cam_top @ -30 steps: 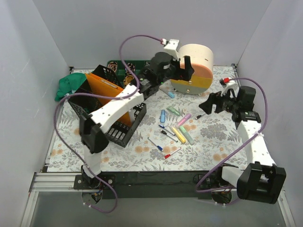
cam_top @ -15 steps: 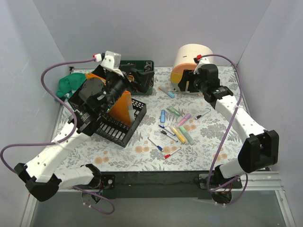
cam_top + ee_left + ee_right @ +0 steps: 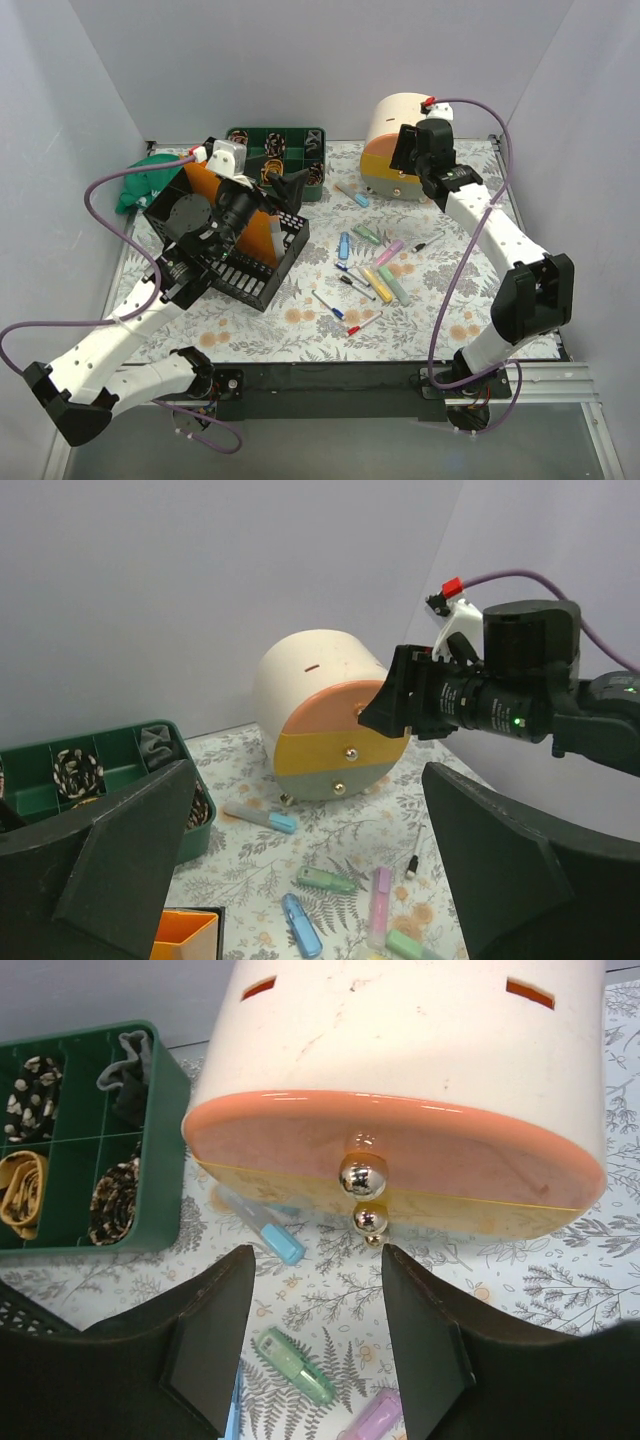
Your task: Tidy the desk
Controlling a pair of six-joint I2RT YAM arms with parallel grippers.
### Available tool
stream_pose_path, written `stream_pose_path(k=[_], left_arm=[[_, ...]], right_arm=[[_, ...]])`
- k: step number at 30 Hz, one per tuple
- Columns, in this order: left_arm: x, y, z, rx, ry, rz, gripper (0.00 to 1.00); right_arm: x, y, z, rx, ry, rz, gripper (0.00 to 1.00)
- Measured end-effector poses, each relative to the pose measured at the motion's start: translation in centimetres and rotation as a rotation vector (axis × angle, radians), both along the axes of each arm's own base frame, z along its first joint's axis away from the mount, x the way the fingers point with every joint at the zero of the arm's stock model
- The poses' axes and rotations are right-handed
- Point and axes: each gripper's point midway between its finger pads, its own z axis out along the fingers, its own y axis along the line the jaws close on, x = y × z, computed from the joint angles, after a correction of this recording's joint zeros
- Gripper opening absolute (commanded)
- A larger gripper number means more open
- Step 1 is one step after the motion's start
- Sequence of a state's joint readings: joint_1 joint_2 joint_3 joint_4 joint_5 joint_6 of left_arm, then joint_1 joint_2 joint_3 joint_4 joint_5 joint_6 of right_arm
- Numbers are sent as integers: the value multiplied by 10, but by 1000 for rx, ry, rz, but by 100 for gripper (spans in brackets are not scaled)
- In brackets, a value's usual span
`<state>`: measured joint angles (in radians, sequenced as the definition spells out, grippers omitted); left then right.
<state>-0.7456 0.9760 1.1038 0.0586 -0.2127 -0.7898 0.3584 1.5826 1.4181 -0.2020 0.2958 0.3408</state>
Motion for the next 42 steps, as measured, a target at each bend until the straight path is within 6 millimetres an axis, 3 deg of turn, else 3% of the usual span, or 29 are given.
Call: stream_pose_path(k=[7,12,16,23,29,36,42], left_arm=[[3,15,0,-21,-19,15,98],[11,24,-10,-24,-2,28,98],[13,22,-18,-15,11,21,98],[12,22,-21,-12,13,18,98],[11,24,-21,-14,9,19,98],[11,23,-24,-7,12,20,98],[12,25,-23,-8,11,23,98]], right_arm=[[12,-8,-17,-47,24,-57,62],[25,-9,-7,-54,-3,-78,61],[35,-8,-10,-55,-4,-85,57],[45,-8,-35,-73,38,-94,52],[51,-12,-35,-80,37,-120,50],[54,-20,-36,-72,39,-139,28],[46,-20,-37,-54,33,-121,17]])
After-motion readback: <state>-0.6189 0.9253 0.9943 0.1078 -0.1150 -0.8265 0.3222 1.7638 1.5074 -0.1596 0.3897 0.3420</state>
